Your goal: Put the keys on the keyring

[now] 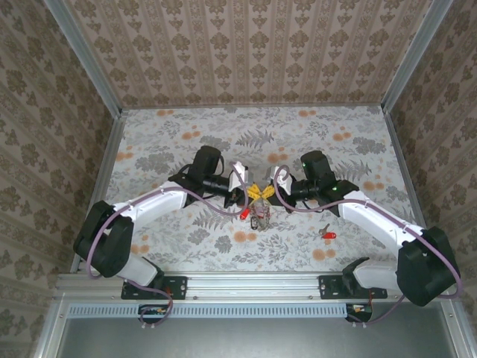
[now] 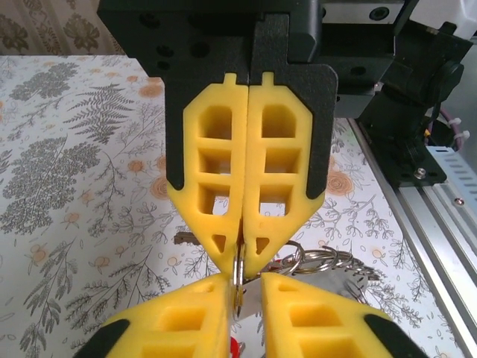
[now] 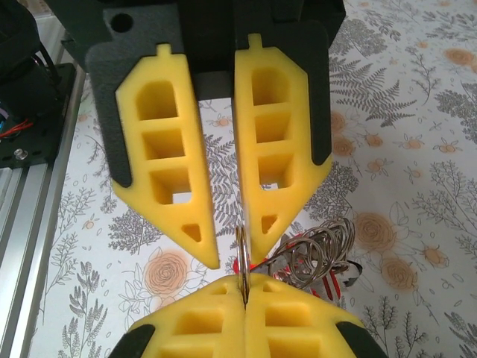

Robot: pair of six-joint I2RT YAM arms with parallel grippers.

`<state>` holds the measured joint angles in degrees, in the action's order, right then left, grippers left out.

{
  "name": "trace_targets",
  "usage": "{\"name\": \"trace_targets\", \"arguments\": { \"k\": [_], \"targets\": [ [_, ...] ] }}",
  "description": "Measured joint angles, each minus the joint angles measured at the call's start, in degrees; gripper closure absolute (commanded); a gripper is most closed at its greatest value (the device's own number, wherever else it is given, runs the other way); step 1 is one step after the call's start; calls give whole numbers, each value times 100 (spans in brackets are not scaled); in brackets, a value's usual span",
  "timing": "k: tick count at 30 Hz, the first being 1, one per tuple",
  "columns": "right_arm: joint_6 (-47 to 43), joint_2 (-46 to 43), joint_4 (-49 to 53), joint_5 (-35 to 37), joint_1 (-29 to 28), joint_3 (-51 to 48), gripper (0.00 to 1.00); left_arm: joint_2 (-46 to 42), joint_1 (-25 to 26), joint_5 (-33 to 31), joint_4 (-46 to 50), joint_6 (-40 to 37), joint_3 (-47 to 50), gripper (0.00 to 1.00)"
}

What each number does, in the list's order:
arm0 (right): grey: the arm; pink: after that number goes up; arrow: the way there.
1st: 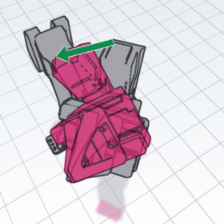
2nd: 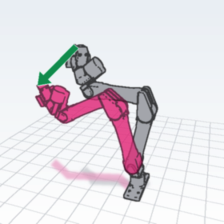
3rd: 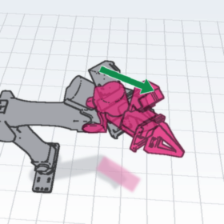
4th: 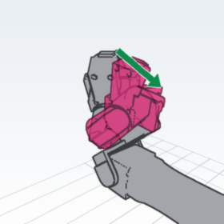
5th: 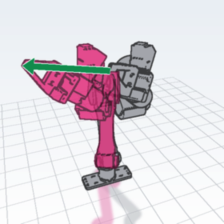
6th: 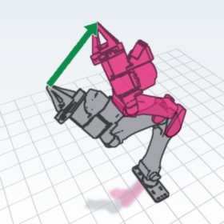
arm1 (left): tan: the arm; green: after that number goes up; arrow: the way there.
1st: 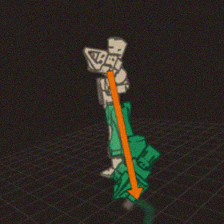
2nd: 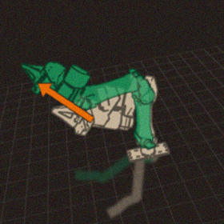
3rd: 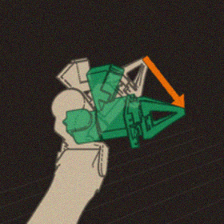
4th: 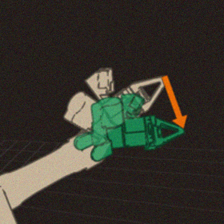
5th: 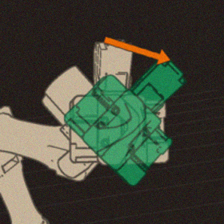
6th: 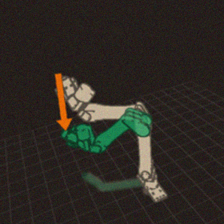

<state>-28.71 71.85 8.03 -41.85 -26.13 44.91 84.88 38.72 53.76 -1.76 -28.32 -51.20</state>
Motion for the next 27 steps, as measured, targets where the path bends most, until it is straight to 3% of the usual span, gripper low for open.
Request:
{"name": "trace_targets", "arguments": {
  "k": [7,27],
  "targets": [
    [-22,-2,236,240,-155,7,100,2,151,-452,424,-282,-243,79],
    [-107,-116,590,675,-308,133,99,94,293,-802,997,-603,-546,80]
  ]
}}
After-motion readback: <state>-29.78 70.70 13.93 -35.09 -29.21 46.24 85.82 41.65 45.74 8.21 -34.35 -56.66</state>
